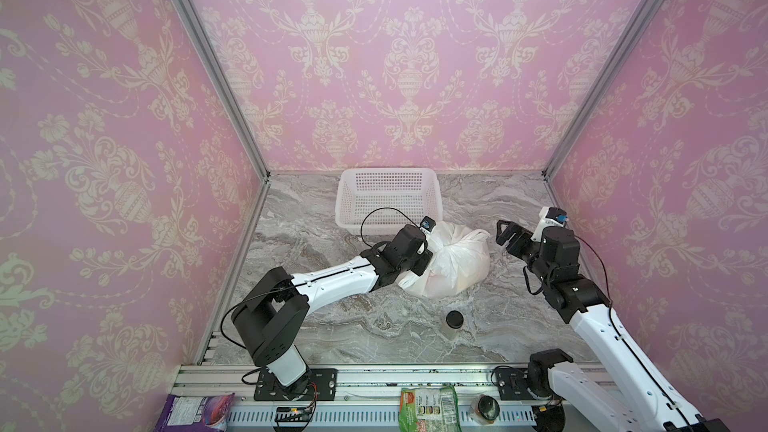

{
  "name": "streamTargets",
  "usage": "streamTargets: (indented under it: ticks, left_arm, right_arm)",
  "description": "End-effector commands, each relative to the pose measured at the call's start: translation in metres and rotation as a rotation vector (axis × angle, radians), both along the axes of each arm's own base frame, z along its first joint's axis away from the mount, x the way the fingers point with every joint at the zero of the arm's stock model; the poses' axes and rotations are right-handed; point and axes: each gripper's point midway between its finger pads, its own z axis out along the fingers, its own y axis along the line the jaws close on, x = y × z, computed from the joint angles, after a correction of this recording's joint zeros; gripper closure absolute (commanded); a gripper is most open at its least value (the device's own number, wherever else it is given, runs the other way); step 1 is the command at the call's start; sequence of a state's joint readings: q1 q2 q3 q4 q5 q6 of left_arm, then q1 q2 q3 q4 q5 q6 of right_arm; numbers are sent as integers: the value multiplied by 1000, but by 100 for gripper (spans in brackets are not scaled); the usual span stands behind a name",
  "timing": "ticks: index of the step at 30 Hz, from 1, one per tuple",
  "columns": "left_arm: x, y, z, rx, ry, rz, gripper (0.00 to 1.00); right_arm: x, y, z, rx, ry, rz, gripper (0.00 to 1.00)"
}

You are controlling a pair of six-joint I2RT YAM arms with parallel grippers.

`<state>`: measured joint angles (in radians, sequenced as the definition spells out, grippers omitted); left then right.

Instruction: Untie the knot of the plastic bag and take out the fruit

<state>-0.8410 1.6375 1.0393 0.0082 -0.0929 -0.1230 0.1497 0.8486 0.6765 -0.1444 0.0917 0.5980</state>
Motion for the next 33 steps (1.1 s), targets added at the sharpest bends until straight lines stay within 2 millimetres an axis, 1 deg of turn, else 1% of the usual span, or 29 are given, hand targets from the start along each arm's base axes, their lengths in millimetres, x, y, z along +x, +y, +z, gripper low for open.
streamTargets:
  ticks: [1,4,5,8,10,11,13,14,15,16,18,19,21,24,29,31,33]
  left_arm:
    - [-1,11,14,-19,-42,42,100]
    - [-4,32,29,-15,-89,97,100]
    - [-6,40,30,-3,-97,115,100]
    - [-11,75,40,28,-134,203,100]
    - [-15,104,43,36,-137,275,100]
    - [-16,116,43,32,-132,299,100]
    - [-17,146,41,26,-124,364,100]
    - [-15,159,43,14,-124,399,100]
    - [-20,176,30,29,-100,433,100]
    - [-22,189,27,26,-99,461,100]
    - [-27,205,27,16,-123,511,100]
    - [-30,210,29,-4,-133,528,100]
    - [-35,211,32,-44,-149,520,100]
    - [-37,216,37,-57,-168,538,100]
    - [-34,220,31,-29,-161,569,100]
    - [-32,222,27,-13,-154,585,100]
    - [-31,223,27,-5,-153,590,100]
  right_arm:
    - [-2,9,5,-18,-17,60,0]
    - [-3,23,12,-40,-39,122,1]
    - [-3,28,14,-49,-47,145,2]
    - [-3,56,17,-87,-59,243,5]
    - [-3,79,21,-128,-60,322,7]
    - [-4,90,20,-148,-56,354,7]
    - [-6,113,22,-198,-55,424,8]
    - [-7,121,21,-218,-54,448,8]
    - [-10,133,22,-238,-58,483,9]
    - [-12,144,20,-262,-66,517,9]
    - [-16,161,15,-293,-73,569,8]
    - [-19,170,13,-302,-74,597,8]
    - [-21,185,6,-312,-54,645,7]
    - [-26,208,-3,-328,-23,724,7]
    - [-38,249,-17,-395,-13,849,8]
    - [-46,268,-24,-421,0,918,8]
    - [-52,284,-31,-452,17,968,8]
